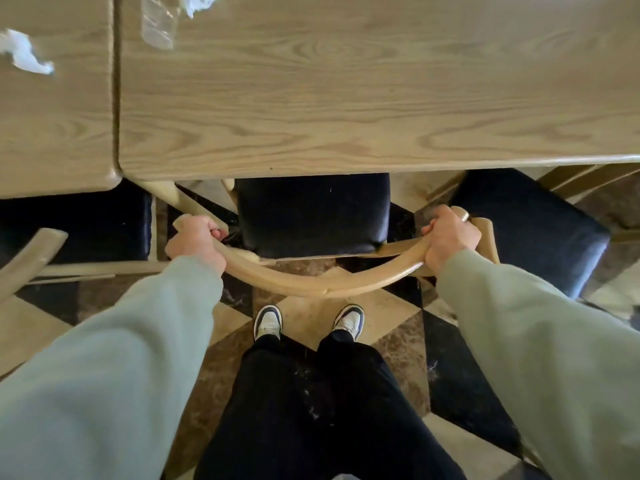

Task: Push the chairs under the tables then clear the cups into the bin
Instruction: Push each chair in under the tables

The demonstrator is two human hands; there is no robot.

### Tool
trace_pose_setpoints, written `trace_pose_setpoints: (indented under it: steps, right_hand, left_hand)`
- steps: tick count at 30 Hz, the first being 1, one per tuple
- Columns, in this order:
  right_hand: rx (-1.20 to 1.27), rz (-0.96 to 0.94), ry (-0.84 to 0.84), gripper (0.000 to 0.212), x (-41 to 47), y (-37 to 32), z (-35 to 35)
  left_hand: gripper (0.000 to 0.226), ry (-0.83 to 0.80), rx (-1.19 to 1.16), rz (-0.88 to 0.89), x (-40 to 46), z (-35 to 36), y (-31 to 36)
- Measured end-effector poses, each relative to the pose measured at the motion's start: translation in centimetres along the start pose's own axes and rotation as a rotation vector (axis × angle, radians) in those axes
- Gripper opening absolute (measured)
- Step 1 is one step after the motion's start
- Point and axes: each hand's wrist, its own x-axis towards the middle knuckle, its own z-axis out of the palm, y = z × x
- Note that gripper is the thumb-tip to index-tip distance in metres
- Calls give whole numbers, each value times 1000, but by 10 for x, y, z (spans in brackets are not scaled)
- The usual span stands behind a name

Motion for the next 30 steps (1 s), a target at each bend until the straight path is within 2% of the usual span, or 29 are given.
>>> trace_pose_setpoints:
  steps: [1,3,5,8,9,14,16,18,20,24,27,30]
  right_hand:
    - [-2,-2,6,21,3,-2,3]
    - [0,-6,13,20,9,-4,7]
    - [-5,-9,25,20,11,-3,7]
    - [4,-13,12,21,13,-3,8]
    - [1,-18,10,20,14,-3,8]
    - [-30,-17,-35,14,13,-5,8]
    - [-51,-28,-62,15,14,-3,5]
    - [-81,-47,-100,14,15,-2,1]
    - [-99,-55,-150,19,15,0,-4]
    - [-160,18,-245,33,11,2,-17]
    - [-303,-46,-318,49,4,9,-35]
    - [-337,-89,-384,41,-5,11,-53]
  left_hand:
    - [27,-21,65,63,3,1,2]
    - [52,-65,-116,-5,12,8,9]
    - [56,-60,-187,-35,11,8,9]
    - [48,-64,-358,-78,10,8,10]
    - [46,-55,-326,-51,10,8,11]
    - [13,-34,-374,-190,8,5,6]
    - [25,-39,-257,-156,7,4,6]
    - [16,-67,-131,-109,-4,6,13]
    - [40,-41,-14,-69,1,2,13]
    - [54,-93,219,-38,-14,-17,5]
    - [69,-146,239,-23,-36,-24,-5]
    - [75,-165,268,14,-63,-22,-21]
